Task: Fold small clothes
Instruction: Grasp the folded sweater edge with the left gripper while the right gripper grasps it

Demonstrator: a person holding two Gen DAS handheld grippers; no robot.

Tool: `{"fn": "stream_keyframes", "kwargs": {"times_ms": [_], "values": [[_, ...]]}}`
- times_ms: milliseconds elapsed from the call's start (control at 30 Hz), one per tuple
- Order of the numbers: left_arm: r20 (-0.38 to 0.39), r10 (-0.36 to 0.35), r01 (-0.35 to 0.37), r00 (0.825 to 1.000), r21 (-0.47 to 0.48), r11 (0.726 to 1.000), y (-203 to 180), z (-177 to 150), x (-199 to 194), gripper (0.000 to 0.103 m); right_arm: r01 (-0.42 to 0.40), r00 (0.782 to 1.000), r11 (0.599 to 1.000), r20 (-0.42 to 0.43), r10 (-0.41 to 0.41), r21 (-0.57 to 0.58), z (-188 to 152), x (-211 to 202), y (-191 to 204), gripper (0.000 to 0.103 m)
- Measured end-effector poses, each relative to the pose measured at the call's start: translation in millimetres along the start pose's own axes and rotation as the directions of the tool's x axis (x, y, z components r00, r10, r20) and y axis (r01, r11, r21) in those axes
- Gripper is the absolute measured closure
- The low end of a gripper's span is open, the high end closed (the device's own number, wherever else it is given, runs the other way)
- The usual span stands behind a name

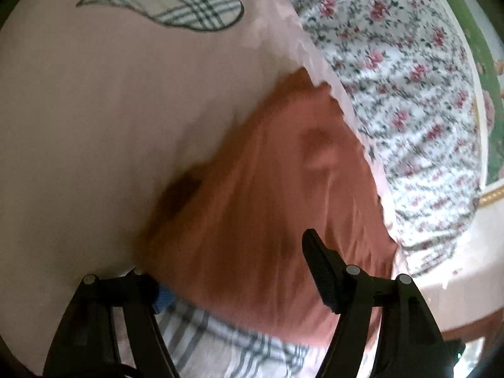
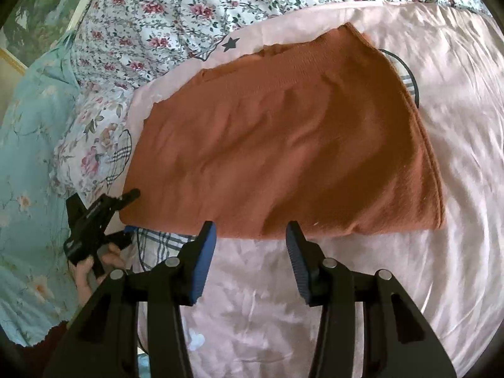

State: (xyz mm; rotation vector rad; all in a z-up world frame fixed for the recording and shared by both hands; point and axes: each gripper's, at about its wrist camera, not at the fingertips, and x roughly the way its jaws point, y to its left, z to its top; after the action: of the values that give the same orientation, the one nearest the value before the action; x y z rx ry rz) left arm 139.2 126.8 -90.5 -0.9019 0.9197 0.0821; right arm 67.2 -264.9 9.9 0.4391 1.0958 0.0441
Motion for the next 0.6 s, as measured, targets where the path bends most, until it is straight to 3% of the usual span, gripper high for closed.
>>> {"fn": "stream_keyframes", "kwargs": {"times_ms": [67, 100, 133, 200, 333, 467, 600], "values": [[0.026, 0.033, -0.033, 0.999, 0.003, 0.999, -4, 5, 3, 0.055, -0.007, 1.0, 1.0, -0.009, 0.007, 0.008, 7, 4, -9, 0.056], [0.025, 0.031, -0.032, 0.999, 0.009, 0.999, -5, 8, 4, 0.075, -0.011, 1.0, 1.0, -0.011, 0.012, 0.012, 10, 5, -14, 0.056], [0.015, 0.016, -0.017, 1.0, 0.015, 1.0, -6, 10, 6, 0.085, -0.015, 1.0, 1.0, -0.011, 0.016, 0.016, 14, 6, -18, 0.056], [0.028, 0.024, -0.025, 0.999, 0.044, 0.999, -16, 10, 1, 0.089, -0.026, 1.0, 0.999, -0.009, 0.027, 0.024, 21, 6, -28, 0.056], [0.076, 0.022, -0.037, 0.997, 0.202, 0.979, -68, 1, -17, 0.091, -0.048, 0.999, 0.998, 0.005, 0.048, 0.037, 40, 4, -47, 0.056], [0.058, -0.02, -0.004, 0.998, 0.396, 0.918, -142, -26, -18, 0.091, -0.058, 0.998, 0.997, -0.004, 0.058, 0.042, 61, 6, -63, 0.056], [-0.034, -0.056, 0.065, 0.998, 0.524, 0.849, -196, -69, 6, 0.091, -0.106, 0.994, 0.993, -0.021, 0.107, 0.049, 80, 10, -72, 0.056]]}}
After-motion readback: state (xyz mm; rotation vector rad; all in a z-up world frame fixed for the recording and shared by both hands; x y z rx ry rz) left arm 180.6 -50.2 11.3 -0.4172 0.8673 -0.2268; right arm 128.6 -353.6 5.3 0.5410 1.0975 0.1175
